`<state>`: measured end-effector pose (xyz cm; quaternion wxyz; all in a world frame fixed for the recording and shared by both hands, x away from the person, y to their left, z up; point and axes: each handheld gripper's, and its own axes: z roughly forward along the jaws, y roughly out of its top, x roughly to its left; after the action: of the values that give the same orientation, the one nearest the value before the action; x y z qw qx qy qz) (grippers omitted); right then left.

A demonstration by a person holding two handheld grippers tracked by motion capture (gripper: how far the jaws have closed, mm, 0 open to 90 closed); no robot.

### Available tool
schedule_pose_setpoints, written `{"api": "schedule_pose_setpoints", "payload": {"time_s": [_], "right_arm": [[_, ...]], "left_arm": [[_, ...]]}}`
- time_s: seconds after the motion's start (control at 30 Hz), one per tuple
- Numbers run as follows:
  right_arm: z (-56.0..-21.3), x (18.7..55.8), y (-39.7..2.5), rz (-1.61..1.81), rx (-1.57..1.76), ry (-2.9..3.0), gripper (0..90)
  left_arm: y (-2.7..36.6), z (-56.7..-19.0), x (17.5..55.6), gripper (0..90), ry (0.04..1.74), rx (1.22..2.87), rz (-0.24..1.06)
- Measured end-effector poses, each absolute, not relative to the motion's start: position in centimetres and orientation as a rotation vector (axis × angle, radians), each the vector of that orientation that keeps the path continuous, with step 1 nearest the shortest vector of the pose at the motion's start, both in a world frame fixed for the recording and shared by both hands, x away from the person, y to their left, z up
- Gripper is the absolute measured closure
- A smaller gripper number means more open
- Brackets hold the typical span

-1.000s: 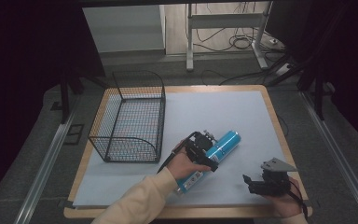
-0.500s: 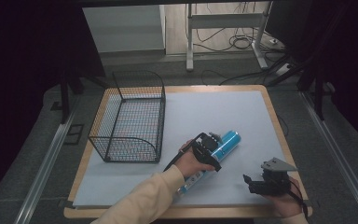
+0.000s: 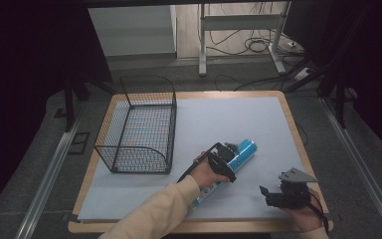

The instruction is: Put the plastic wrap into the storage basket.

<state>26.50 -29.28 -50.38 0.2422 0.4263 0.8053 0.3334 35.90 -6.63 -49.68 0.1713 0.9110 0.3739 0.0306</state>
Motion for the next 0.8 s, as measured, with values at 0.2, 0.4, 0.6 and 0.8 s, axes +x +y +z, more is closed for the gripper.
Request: {"api": "schedule_pose_setpoints", "payload": {"time_s": [0.2,0.4,0.6,0.8], "right_arm": [[-50.4,26.5,-29.3,0.912,1.170,2.201,9.8],[-50.3,26.5,-29.4,0.912,1.173,2.190,9.9],[-50.2,26.5,-29.5,0.915,1.173,2.185,9.9],[-50.2,26.4,-29.4,0.916,1.170,2.180,10.1]], "left_arm": [[-6.3,-49.6,36.3,31.0,1.073,2.582,0.034],[-6.0,-49.6,36.9,31.1,1.078,2.565,-0.034],[-5.6,-49.4,37.1,31.2,1.077,2.571,-0.050],[-5.2,-48.7,37.2,31.2,1.067,2.555,-0.049]]}}
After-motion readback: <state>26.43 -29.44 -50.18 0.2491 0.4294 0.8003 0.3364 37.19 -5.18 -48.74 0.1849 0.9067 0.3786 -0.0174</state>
